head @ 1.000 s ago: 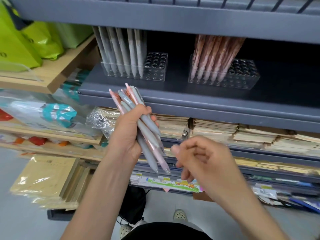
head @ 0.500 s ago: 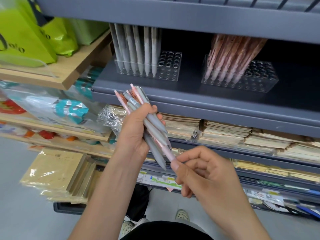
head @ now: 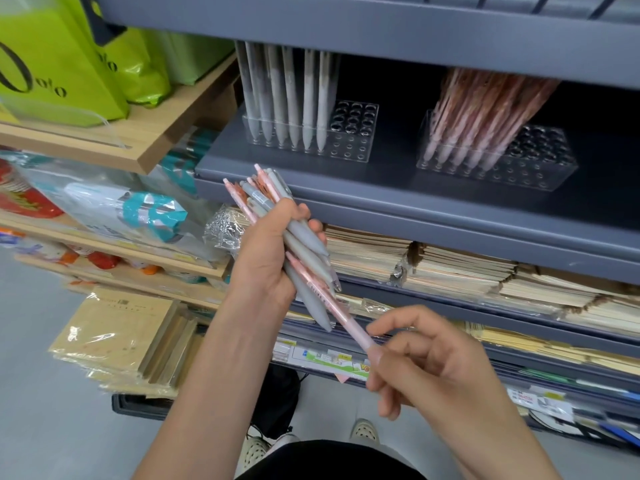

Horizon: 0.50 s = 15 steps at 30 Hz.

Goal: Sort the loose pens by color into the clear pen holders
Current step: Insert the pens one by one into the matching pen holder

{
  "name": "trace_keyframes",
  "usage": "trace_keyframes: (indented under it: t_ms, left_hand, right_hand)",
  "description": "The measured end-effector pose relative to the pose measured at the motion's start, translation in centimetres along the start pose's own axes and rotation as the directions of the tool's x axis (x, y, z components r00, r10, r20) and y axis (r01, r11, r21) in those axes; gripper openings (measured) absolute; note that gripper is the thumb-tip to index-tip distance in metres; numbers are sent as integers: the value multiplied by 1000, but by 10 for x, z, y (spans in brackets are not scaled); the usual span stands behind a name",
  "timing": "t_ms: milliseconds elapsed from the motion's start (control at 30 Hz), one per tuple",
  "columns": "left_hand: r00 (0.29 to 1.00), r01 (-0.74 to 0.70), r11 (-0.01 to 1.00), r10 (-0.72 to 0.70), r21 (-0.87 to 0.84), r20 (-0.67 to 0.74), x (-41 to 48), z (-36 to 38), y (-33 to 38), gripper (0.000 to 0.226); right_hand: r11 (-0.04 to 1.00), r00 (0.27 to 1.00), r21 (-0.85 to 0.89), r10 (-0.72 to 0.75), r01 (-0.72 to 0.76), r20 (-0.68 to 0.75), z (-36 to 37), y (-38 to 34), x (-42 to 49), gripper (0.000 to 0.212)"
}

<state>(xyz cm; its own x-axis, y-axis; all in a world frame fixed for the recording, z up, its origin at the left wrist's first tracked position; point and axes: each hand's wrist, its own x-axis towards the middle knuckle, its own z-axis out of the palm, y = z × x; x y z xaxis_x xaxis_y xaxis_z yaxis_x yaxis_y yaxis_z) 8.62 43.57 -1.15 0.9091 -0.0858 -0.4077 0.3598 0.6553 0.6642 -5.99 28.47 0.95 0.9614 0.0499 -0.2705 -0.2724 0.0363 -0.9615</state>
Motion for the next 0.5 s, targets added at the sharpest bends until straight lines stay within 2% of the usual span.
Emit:
trace_keyframes:
  t_ms: [200,333,433,500]
  left_hand:
    - [1000,-4,999,3,46,19,0,7,-9,13]
    - [999,-14,1000,14,10,47,2,10,-7,16]
    - [998,-34,999,34,-5,48,1,13,-9,16]
    - [998,-37,999,39,-32,55,0,16,-11,17]
  right_hand:
    - [989,999,-141,-39,42,24,-3,-2,-1,13]
    - [991,992,-135,16,1,124,-35,-9,-7,2]
    - [998,981,-53,36,-26,193,-67,-15,-15,9]
    - [999,969,22,30,-36,245,-87,-18,-21,26]
